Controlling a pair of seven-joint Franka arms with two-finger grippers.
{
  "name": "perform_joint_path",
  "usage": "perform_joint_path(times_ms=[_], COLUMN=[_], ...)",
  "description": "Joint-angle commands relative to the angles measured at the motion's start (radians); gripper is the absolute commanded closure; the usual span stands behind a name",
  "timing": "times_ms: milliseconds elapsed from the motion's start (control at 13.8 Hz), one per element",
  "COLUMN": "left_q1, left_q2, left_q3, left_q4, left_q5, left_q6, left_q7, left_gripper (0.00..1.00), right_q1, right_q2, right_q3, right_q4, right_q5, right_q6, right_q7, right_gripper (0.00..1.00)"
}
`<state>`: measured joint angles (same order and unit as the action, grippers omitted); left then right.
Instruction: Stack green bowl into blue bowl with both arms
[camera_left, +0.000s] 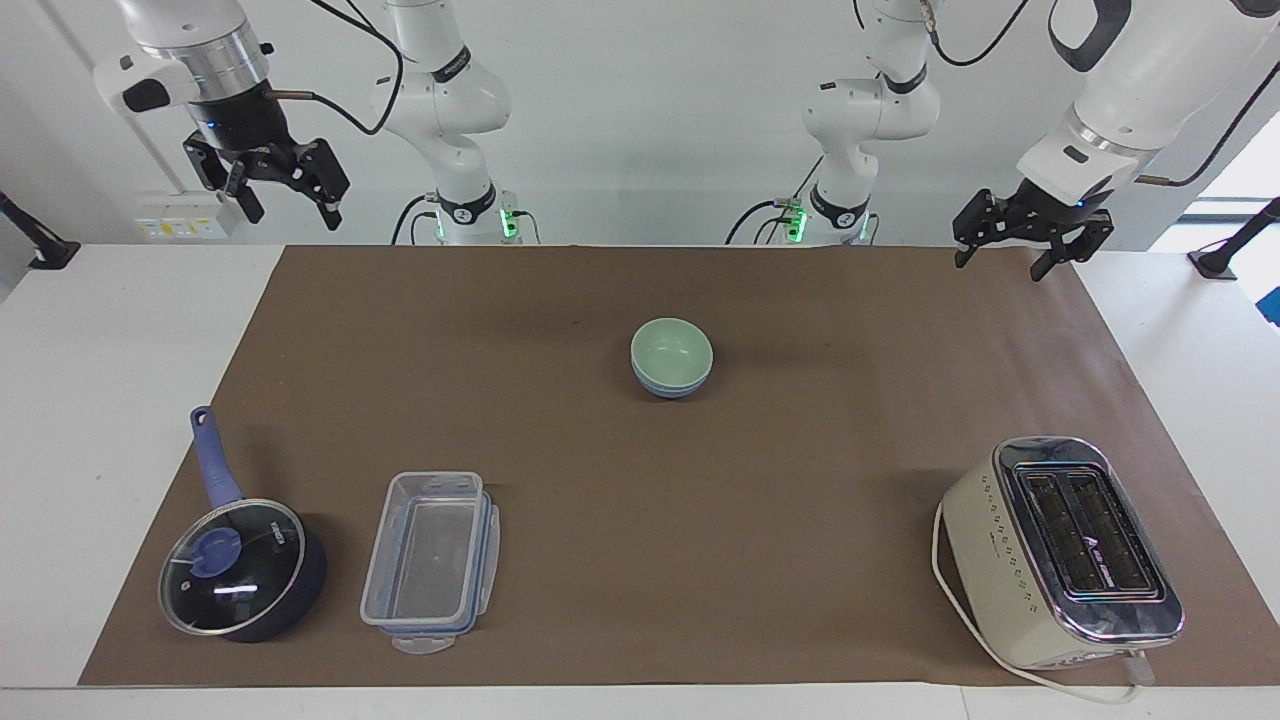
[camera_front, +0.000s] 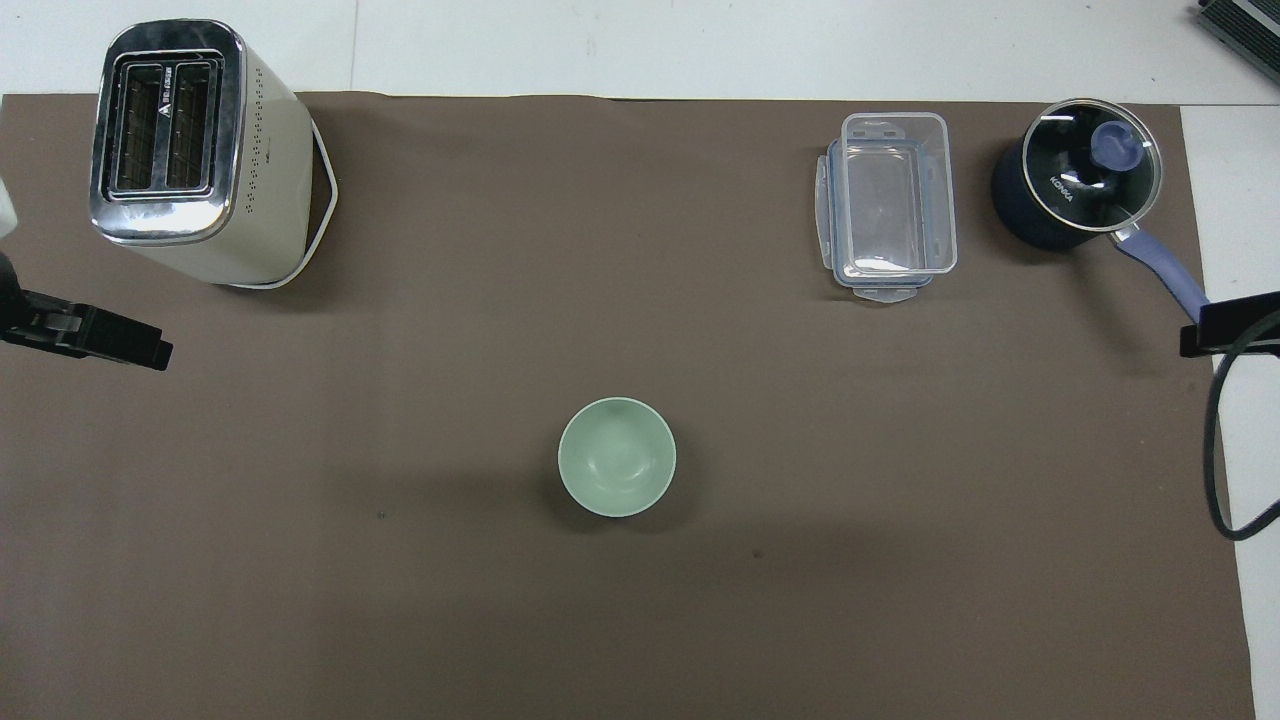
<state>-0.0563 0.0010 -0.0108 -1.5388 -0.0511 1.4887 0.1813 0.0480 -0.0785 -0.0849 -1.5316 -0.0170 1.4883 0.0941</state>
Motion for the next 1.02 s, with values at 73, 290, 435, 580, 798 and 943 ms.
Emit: perform_joint_path(times_ms=[73,290,435,580,798,943], left_q1=[0.0,0.0,0.0,0.0,0.0,0.0], left_q2=[-0.019,-0.019,-0.019,-0.019,-0.019,-0.019], left_q3=[-0.001,-0.001,-0.001,-0.001,-0.001,-0.001], left_q4=[-0.02,-0.02,-0.02,-0.02,-0.02,-0.02], left_q5=[0.013,0.013,0.013,0.013,0.011,0.013], left_q6=[0.012,0.012,0.012,0.012,0.01,0.005], left_q7=[0.004,0.004,0.003,0.003,0.003,0.003], left_gripper=[0.0,0.0,0.0,0.0,0.0,0.0], right_q1=[0.001,0.0,0.0,-0.002,0.0,0.0], right_q2=[-0.058,-0.047,-0.046,-0.047,-0.05,-0.049], right_q3=[0.007,0.007,0.005,0.004,0.007,0.007], right_q4=[-0.102,-0.078,-0.058,-0.055,-0.058,-0.056], right_q5=[-0.023,0.0,0.0,0.0,0.0,0.0], right_q6=[0.056,0.043,0.007,0.003,0.003,0.003], right_q7=[-0.034,-0.068,-0.074,-0.076,-0.073,-0.073], right_gripper=[0.0,0.0,0.0,0.0,0.0,0.0])
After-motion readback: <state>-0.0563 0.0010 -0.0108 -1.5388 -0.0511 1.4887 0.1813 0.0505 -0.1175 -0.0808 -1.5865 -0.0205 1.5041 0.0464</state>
